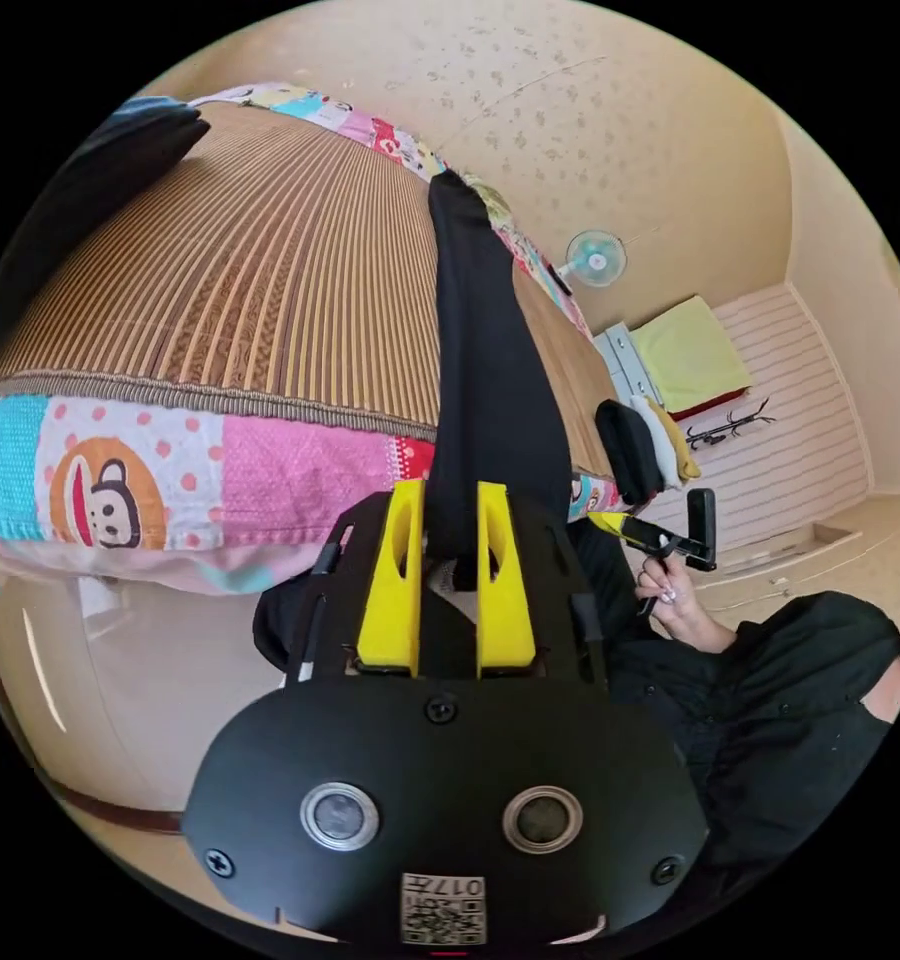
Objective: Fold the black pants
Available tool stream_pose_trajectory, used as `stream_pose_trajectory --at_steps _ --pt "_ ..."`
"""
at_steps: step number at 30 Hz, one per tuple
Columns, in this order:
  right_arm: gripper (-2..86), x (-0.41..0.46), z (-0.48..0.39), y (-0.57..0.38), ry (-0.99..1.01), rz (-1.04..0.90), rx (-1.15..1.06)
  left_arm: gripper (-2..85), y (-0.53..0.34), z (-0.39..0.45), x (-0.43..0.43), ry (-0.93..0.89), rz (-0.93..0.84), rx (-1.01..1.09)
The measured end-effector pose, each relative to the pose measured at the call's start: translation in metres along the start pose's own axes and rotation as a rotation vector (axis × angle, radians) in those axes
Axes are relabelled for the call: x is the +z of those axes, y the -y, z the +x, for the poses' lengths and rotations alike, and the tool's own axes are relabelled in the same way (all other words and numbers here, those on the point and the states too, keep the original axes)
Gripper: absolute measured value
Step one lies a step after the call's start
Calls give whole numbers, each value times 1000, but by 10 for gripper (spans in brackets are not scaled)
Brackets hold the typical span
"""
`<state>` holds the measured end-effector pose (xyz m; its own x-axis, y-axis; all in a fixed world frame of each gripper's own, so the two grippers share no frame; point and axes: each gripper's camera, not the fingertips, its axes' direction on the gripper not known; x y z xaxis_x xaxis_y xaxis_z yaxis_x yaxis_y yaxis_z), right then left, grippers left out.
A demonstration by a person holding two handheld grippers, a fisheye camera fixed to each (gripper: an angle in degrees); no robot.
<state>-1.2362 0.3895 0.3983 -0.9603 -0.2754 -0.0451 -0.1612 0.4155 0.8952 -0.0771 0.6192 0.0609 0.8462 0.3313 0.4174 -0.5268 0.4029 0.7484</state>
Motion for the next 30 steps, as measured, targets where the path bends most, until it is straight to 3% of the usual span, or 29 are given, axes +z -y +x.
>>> stream_pose_trajectory --at_steps 3,7,9,13,18,22,25,30 --pt "99 -5 0 19 -15 46 -64 99 16 -6 6 13 -17 5" --pt "72 45 -4 52 105 -223 -140 71 29 -1 44 62 -161 35" --pt "47 47 2 55 53 -217 -152 49 22 12 49 78 -156 67" --pt "32 0 30 49 183 -186 -168 43 3 28 64 -33 -162 68" --pt "29 -71 53 24 75 -216 -275 44 -29 79 145 -132 -370 77" --pt "40 -97 67 7 -52 -337 -262 53 -34 101 161 -198 -464 70" --pt "59 -125 74 3 -90 -238 -183 73 -16 100 136 -181 -412 51" --pt "88 -170 93 41 93 16 -88 99 73 84 69 -130 -91 75"
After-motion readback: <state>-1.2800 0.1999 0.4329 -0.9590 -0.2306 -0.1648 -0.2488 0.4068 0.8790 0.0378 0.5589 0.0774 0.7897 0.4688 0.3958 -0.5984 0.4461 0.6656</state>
